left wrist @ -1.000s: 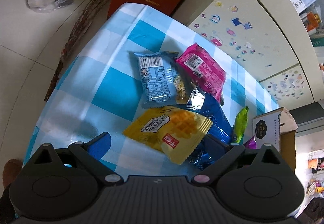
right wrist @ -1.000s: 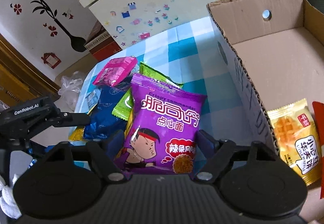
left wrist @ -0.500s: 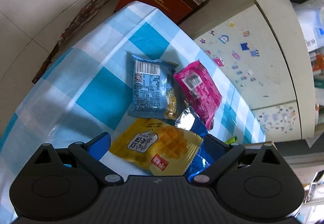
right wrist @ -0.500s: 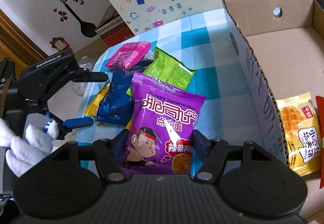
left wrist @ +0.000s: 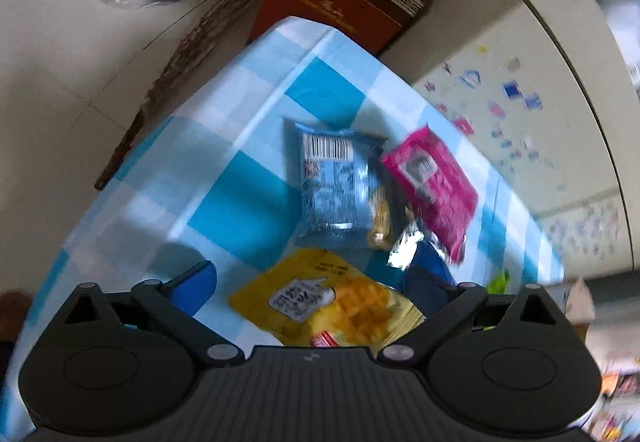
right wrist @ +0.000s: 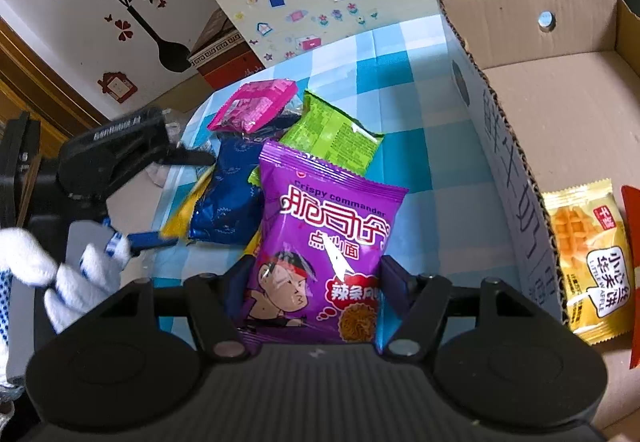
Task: Organize snacks
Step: 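Close the left gripper on the yellow waffle packet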
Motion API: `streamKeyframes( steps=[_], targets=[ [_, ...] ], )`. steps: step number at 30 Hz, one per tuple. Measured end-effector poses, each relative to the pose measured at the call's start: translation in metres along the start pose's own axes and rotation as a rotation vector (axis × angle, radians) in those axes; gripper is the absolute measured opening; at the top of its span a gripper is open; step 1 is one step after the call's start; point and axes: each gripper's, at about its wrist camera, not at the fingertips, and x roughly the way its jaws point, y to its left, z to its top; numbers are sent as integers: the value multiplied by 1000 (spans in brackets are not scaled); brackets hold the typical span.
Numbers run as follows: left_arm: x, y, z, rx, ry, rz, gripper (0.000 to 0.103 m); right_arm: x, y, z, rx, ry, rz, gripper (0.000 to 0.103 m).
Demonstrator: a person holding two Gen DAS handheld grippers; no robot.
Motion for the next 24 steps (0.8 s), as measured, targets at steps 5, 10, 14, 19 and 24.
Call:
streamKeyframes(
  steps=[5, 10, 14, 19, 24],
  targets=[
    [-9, 10, -11, 40, 38, 66, 102, -1, -2, 1, 10, 3, 5, 66],
    [-12, 17, -15, 36, 40, 82, 102, -3, -3, 0, 20, 3, 4, 65],
    [-11, 7, -22, 84, 38, 161, 102, -4, -4, 0, 22, 2, -4, 65],
    [-7, 1, -23, 127, 12, 236, 102, -3, -5, 2, 37, 0, -13, 65],
    [3, -10, -35, 220, 3, 355, 103, -2, -2, 2, 21, 0, -26, 65]
  ],
)
